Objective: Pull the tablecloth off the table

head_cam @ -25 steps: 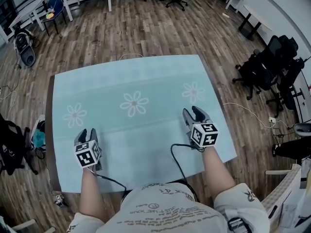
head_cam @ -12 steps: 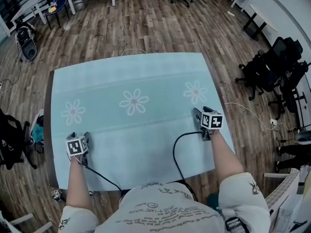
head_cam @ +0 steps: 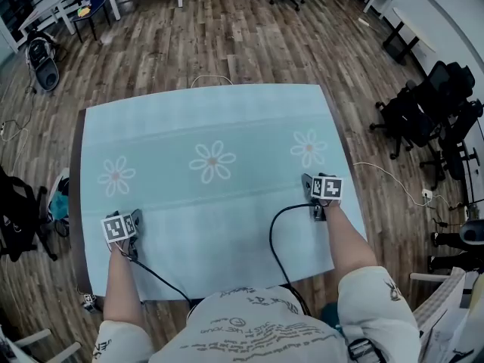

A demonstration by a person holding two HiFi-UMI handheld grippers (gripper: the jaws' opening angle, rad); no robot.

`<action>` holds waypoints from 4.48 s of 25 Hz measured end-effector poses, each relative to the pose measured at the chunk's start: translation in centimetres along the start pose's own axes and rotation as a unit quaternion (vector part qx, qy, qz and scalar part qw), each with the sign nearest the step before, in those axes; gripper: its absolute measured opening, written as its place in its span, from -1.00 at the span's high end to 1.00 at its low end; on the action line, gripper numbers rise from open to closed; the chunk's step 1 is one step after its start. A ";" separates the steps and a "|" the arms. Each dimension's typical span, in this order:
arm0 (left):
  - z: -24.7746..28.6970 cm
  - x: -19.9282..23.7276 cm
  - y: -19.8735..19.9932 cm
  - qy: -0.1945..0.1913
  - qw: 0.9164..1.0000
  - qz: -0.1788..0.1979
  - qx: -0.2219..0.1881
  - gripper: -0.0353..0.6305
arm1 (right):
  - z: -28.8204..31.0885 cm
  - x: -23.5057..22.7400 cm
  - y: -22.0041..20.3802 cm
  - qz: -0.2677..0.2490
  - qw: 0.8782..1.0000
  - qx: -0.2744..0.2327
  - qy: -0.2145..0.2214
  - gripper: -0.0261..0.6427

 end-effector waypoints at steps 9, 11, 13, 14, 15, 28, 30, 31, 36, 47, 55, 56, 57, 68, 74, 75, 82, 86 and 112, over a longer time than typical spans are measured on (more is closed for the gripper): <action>0.2 0.7 -0.2 -0.017 1.000 0.006 -0.016 -0.15 | 0.7 0.5 0.0 -0.003 1.000 0.018 -0.004 0.15; 0.1 0.6 -0.2 -0.017 1.000 0.009 -0.017 -0.13 | 0.7 0.8 0.3 -0.008 1.000 0.028 0.001 0.24; 0.1 0.2 -0.1 -0.023 0.999 0.018 -0.020 -0.04 | 0.8 1.4 0.5 -0.013 0.999 0.037 0.008 0.41; 0.2 0.0 -0.1 -0.028 0.999 0.024 -0.021 0.04 | 0.9 1.7 0.6 -0.015 0.999 0.042 0.011 0.51; 0.2 -0.3 -0.1 -0.034 0.999 0.030 -0.021 0.13 | 0.9 2.1 0.7 -0.018 0.999 0.047 0.015 0.61; 0.5 -5.3 -0.5 -0.092 0.994 0.042 -0.033 0.87 | 0.8 7.6 -0.1 -0.041 0.994 0.068 0.080 0.88; 0.0 -7.1 -0.3 -0.121 0.991 0.039 -0.044 0.87 | 0.4 9.6 -0.5 -0.051 0.989 0.065 0.121 0.88; -0.5 -8.1 -0.1 -0.137 0.988 0.036 -0.056 0.87 | 0.0 10.7 -0.5 -0.058 0.987 0.058 0.137 0.88; -3.4 -12.2 1.6 -0.211 0.971 0.027 -0.112 0.87 | -2.8 16.1 -0.2 -0.100 0.973 0.013 0.209 0.88; -10.6 -16.7 5.6 -0.303 0.931 0.084 -0.186 0.87 | -10.7 25.9 2.4 -0.144 0.930 -0.073 0.330 0.88; -16.8 -19.7 6.4 -0.366 0.892 0.103 -0.244 0.87 | -18.0 28.9 3.7 -0.162 0.891 -0.139 0.401 0.88; -17.6 -20.0 6.6 -0.363 0.890 0.106 -0.254 0.87 | -18.7 28.8 3.9 -0.161 0.888 -0.146 0.405 0.88; -18.4 -20.1 6.8 -0.359 0.888 0.107 -0.265 0.87 | -19.4 28.5 4.0 -0.159 0.886 -0.153 0.408 0.88; -28.5 -24.1 6.8 -0.248 0.867 0.189 -0.389 0.87 | -28.0 26.0 4.1 -0.169 0.847 -0.267 0.428 0.88; -35.0 -27.9 5.3 -0.206 0.838 0.234 -0.447 0.87 | -34.1 25.3 3.9 -0.173 0.819 -0.333 0.434 0.89; -36.1 -28.4 5.3 -0.197 0.832 0.235 -0.462 0.87 | -35.3 25.1 4.1 -0.169 0.813 -0.349 0.435 0.89; -41.1 -29.3 6.6 -0.151 0.831 0.188 -0.501 0.87 | -42.1 24.6 5.4 -0.123 0.821 -0.441 0.340 0.88; -40.6 -29.6 7.0 -0.117 0.843 0.172 -0.497 0.87 | -42.4 24.3 5.2 -0.108 0.836 -0.462 0.276 0.88; -34.4 -29.9 7.5 -0.073 0.869 0.155 -0.464 0.87 | -37.3 23.0 5.6 -0.105 0.865 -0.442 0.212 0.88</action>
Point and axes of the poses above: the fingertips, and each gripper's own axes: z forward along the fingers, x to its left, y out of its top, the point moved 10 cm from there along -z, backward along the fingers, and after that the axes turned 1 degree about x, right-handed, at the moved point
